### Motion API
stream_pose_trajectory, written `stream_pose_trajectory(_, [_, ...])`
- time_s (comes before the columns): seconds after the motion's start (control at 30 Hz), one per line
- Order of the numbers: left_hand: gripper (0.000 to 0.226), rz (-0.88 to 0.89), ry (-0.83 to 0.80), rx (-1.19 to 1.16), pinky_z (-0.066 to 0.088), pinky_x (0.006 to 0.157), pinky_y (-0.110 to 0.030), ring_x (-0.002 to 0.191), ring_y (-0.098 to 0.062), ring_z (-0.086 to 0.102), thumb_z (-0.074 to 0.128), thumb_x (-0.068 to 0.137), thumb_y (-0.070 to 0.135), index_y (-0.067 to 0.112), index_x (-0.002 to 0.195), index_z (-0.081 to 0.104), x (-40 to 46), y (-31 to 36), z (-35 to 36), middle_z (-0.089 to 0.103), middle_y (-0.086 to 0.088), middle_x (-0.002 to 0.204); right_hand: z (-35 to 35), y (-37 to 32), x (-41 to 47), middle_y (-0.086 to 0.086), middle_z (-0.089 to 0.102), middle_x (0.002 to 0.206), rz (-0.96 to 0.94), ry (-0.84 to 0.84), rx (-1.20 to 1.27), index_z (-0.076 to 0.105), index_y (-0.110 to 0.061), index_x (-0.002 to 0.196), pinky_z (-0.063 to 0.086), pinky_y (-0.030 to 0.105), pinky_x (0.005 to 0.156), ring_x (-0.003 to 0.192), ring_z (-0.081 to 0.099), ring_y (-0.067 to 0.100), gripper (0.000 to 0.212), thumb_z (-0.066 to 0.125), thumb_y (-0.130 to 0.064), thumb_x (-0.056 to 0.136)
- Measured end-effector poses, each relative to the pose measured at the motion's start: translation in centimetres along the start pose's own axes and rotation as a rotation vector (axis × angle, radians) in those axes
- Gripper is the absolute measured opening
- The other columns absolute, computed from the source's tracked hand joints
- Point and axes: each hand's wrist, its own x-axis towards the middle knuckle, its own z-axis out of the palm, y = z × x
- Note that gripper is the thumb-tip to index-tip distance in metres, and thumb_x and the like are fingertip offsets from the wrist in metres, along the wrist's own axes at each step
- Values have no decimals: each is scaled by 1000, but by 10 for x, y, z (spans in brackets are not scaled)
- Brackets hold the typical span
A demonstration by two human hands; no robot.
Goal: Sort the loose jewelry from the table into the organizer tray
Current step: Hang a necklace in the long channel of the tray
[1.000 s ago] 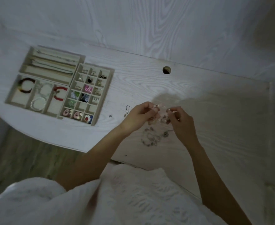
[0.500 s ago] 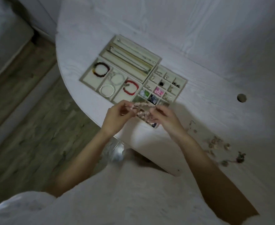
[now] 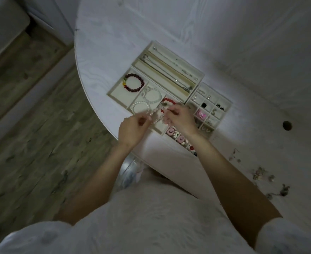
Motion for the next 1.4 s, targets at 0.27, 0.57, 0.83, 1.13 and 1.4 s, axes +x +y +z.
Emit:
stream_pose_trajectory(0.27, [35,353,140,396,45,73,-38,91,-29,51,48,91,38,16,104,72,2,-24,-6,61,-9,104,-6,-3,10,7,62,118,-141,21,-454,66,-9,112,46,33,96,99,61,18,23,58,-14,92])
stream_pose_trajectory(0.57, [30,750,20,628,32,73,-34,96,-22,51,43,86,23,19,96,71,10,-31,-3,66,4,104,3,16,3,5,61,108,-511,-108,-938,72,-15,102,38,38,89,107,45,26,33,43,-27,92])
stream_pose_trajectory(0.83, [36,773,9,767,29,80,-38,102,-18,50,36,96,30,19,98,70,19,-32,2,66,8,106,4,41,-11,-3,63,100,-585,-69,-945,73,-24,92,29,38,83,102,49,23,37,39,-38,90])
stream_pose_trajectory(1.13, [30,762,-4,769,30,82,-40,105,-21,52,39,93,34,24,102,65,16,-28,8,62,2,115,-2,25,21,7,66,103,-398,98,-988,71,-13,101,33,39,90,106,48,27,20,56,-17,88])
stream_pose_trajectory(1.4, [34,742,4,786,29,81,-39,103,-21,52,36,93,34,22,103,66,15,-29,9,61,0,112,6,11,33,4,63,107,-380,65,-1123,68,-18,99,34,33,89,107,48,22,19,65,-11,82])
